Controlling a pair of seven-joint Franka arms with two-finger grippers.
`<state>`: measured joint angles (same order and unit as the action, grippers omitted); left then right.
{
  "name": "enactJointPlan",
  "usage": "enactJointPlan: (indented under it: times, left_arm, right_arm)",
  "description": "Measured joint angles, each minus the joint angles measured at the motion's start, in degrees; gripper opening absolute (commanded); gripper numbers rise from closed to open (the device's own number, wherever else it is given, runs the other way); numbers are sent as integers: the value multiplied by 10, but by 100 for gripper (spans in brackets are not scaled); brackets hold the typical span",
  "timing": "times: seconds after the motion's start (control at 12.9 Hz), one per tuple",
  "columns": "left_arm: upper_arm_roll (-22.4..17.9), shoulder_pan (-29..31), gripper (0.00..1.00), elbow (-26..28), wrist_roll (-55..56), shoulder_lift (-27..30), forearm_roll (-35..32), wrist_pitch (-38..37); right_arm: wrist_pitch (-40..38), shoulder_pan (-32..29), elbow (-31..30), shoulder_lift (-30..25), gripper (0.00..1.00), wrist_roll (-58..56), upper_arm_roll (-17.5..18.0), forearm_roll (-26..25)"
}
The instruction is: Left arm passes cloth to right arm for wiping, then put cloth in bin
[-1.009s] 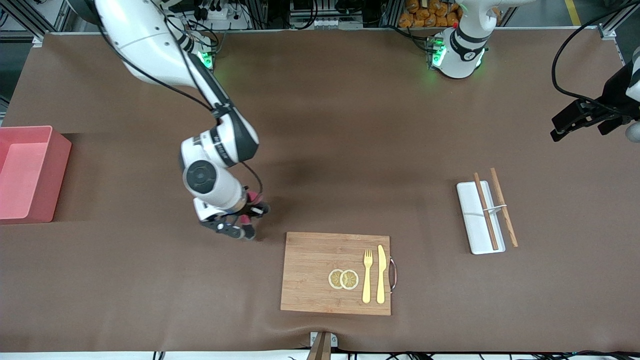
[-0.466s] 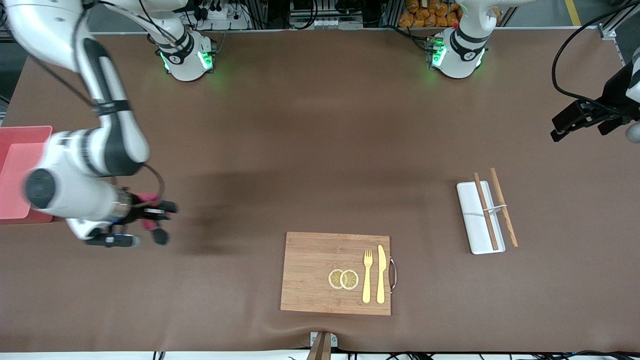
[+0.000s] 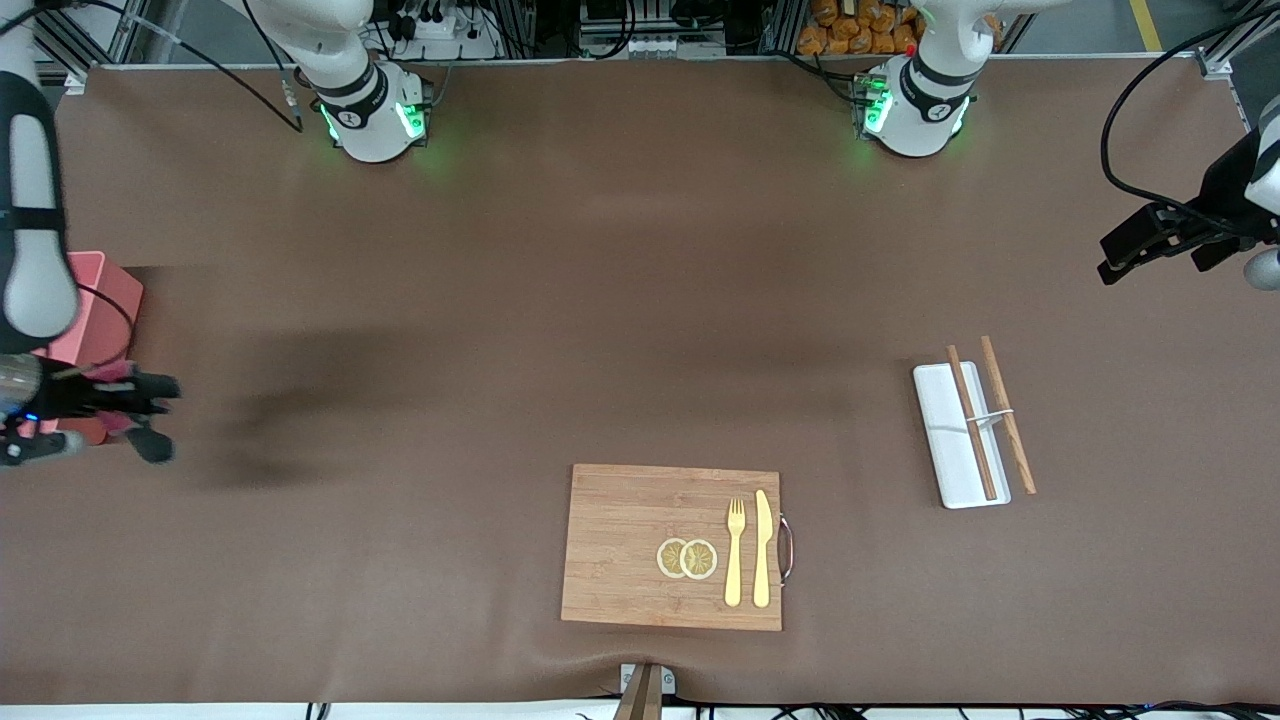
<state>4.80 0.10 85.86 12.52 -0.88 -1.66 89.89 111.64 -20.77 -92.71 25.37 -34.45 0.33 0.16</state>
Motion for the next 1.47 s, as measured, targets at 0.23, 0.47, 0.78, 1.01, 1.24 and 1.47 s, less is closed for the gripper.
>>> enactJointPlan:
  times: [0.23, 0.47, 0.78, 1.01, 1.24, 1.47]
  left_arm:
    - [0, -1, 100, 1, 0, 0, 0, 0]
    - [0, -1, 100, 5, 0, 0, 0, 0]
    - [1, -1, 100, 6, 0, 0, 0, -1]
    - [1, -1, 100, 9, 0, 0, 0, -1]
    - [1, -1, 100, 14, 0, 0, 0, -1]
    - [1, -1, 100, 14, 0, 0, 0, -1]
  right_arm:
    - [1, -48, 8, 2, 0, -71, 0, -55]
    - [15, -108, 32, 26, 0, -159, 0, -97]
    - [80, -174, 44, 72, 0, -237, 1, -128]
    - [114, -185, 47, 91, 99, -255, 1, -130]
    - [120, -185, 47, 104, 100, -255, 3, -130]
    - [112, -185, 54, 104, 100, -255, 6, -130]
